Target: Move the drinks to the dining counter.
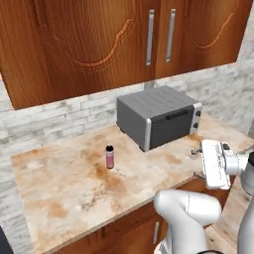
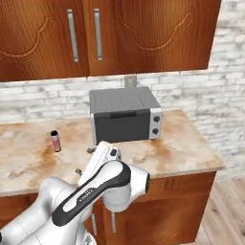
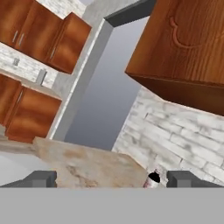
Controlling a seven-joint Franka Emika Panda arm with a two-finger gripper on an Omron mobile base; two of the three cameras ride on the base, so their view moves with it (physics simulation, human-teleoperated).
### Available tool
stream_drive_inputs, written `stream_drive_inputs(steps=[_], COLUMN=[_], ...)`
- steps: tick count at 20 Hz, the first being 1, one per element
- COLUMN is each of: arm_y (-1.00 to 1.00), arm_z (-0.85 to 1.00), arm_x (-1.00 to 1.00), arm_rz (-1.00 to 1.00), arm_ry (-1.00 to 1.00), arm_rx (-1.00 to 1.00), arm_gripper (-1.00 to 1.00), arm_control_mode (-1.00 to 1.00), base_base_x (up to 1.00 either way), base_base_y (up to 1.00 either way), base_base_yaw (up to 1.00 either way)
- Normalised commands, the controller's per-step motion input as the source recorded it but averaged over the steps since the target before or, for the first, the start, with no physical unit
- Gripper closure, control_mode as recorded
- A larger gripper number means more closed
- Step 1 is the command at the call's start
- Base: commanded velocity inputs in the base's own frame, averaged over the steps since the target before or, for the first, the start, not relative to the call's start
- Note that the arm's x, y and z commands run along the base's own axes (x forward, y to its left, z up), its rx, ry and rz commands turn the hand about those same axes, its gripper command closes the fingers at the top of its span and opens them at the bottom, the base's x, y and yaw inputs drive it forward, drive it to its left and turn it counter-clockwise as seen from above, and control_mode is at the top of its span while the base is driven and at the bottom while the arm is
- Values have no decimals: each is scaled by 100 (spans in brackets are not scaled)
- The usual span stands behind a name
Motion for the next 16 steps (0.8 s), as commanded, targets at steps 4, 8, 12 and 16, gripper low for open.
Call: stream_drive_inputs(steps=[4,8,12,16], arm_y=[0,0,0,0], arm_z=[0,0,0,0], arm_x=[0,0,0,0], arm_rz=[0,0,0,0], arm_ry=[0,0,0,0], arm_rx=[0,0,0,0], arm_gripper=[-100,-100,-100,-100], arm_control_mode=[100,100,100,100], base_base_x=[-4,0,1,1], base_base_y=[100,100,75,-2], base_base_yaw=[62,57,32,-2])
